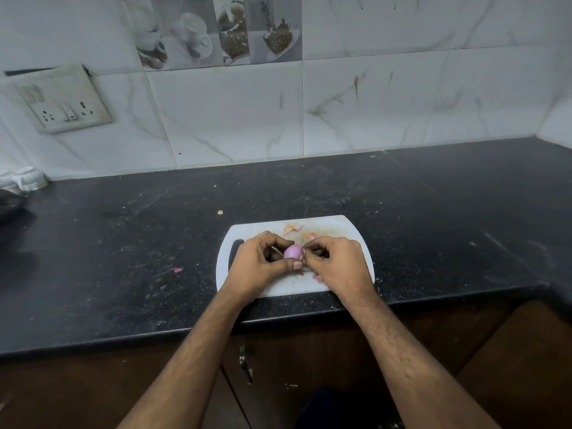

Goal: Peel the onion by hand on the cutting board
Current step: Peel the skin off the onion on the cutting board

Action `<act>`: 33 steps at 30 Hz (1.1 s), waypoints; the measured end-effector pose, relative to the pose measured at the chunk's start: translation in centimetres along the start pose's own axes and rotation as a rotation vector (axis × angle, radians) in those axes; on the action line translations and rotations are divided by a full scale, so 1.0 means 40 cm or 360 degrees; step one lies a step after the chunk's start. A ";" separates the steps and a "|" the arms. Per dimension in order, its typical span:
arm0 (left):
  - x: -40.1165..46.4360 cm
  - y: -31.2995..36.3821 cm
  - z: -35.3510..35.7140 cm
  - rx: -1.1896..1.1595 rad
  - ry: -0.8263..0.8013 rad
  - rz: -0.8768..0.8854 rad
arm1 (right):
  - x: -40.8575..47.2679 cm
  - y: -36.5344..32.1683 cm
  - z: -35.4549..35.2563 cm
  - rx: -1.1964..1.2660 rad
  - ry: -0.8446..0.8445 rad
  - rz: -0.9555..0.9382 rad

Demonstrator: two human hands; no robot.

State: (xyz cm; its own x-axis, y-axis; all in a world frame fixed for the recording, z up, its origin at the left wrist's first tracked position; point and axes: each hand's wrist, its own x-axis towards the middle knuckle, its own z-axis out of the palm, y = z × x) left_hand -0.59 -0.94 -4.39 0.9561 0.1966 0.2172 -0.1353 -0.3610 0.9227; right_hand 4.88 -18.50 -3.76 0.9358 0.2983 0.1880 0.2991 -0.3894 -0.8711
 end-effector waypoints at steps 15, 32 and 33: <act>0.002 -0.011 -0.005 0.0185 -0.0055 0.0110 | 0.019 0.021 -0.007 -0.0129 0.0362 -0.0076; 0.004 0.003 0.021 0.0469 0.0010 0.0120 | 0.021 0.026 -0.003 0.0174 -0.0085 -0.0053; 0.001 0.004 0.020 0.0433 -0.0017 0.0121 | 0.023 0.027 -0.002 0.0147 -0.0063 -0.0040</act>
State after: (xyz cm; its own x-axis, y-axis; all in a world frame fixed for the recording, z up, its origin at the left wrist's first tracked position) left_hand -0.35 -1.71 -4.49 0.9487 0.1507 0.2780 -0.1336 -0.6059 0.7842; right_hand 6.08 -18.71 -4.49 0.9194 0.3422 0.1939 0.3024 -0.2996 -0.9049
